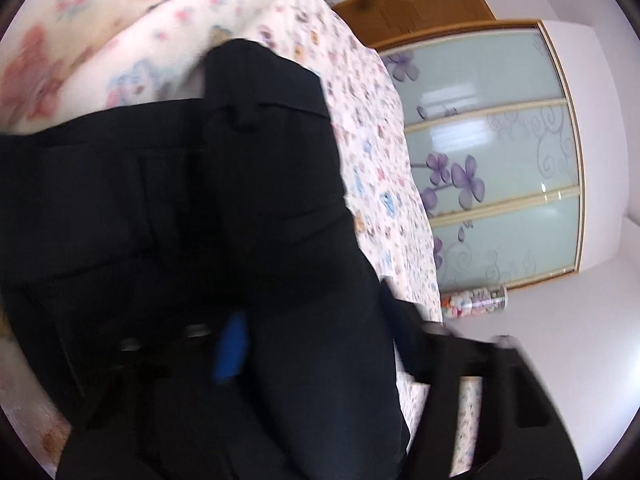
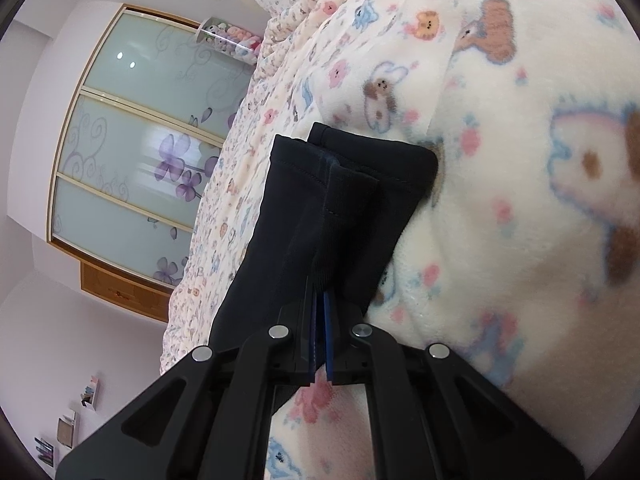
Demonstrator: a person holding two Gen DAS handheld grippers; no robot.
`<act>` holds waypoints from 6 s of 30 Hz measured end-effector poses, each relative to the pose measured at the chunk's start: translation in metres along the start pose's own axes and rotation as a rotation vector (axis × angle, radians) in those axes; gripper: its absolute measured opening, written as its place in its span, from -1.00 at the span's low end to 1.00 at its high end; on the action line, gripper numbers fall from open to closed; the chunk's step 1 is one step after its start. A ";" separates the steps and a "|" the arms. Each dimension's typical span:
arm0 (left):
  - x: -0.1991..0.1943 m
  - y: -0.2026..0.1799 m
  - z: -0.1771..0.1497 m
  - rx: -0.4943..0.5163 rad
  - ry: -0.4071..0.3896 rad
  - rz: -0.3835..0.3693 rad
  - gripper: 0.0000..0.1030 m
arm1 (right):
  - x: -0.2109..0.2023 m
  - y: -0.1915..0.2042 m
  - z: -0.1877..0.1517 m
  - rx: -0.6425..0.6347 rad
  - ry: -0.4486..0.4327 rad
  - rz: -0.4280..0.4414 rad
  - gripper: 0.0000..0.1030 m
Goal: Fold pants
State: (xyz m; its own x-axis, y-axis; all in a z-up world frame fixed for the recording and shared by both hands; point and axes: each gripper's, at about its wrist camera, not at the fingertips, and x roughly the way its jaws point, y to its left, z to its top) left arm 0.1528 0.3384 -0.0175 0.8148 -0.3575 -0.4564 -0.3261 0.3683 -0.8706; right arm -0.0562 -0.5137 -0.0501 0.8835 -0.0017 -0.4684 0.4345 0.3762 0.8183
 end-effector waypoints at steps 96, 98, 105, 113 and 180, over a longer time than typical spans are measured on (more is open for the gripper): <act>-0.041 -0.043 -0.124 0.377 -0.331 0.230 0.96 | 0.206 0.347 -0.223 -0.953 0.633 0.125 -0.01; -0.043 -0.043 -0.126 0.379 -0.344 0.247 0.96 | 0.206 0.332 -0.220 -0.903 0.694 0.103 -0.01; -0.060 -0.026 -0.123 0.288 -0.420 0.304 0.96 | 0.231 0.245 -0.183 -0.662 0.665 -0.081 -0.71; -0.079 -0.024 -0.105 0.225 -0.350 0.058 0.96 | 0.186 0.234 -0.153 -0.652 0.507 -0.136 0.20; -0.069 -0.082 -0.173 0.754 -0.300 0.178 0.96 | 0.018 0.041 0.037 -0.240 0.038 -0.219 0.92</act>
State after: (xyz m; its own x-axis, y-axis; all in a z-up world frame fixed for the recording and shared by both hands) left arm 0.0403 0.1840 0.0540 0.9094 -0.0344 -0.4145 -0.1408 0.9123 -0.3846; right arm -0.0163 -0.5321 -0.0124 0.7644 -0.0738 -0.6405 0.5561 0.5783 0.5970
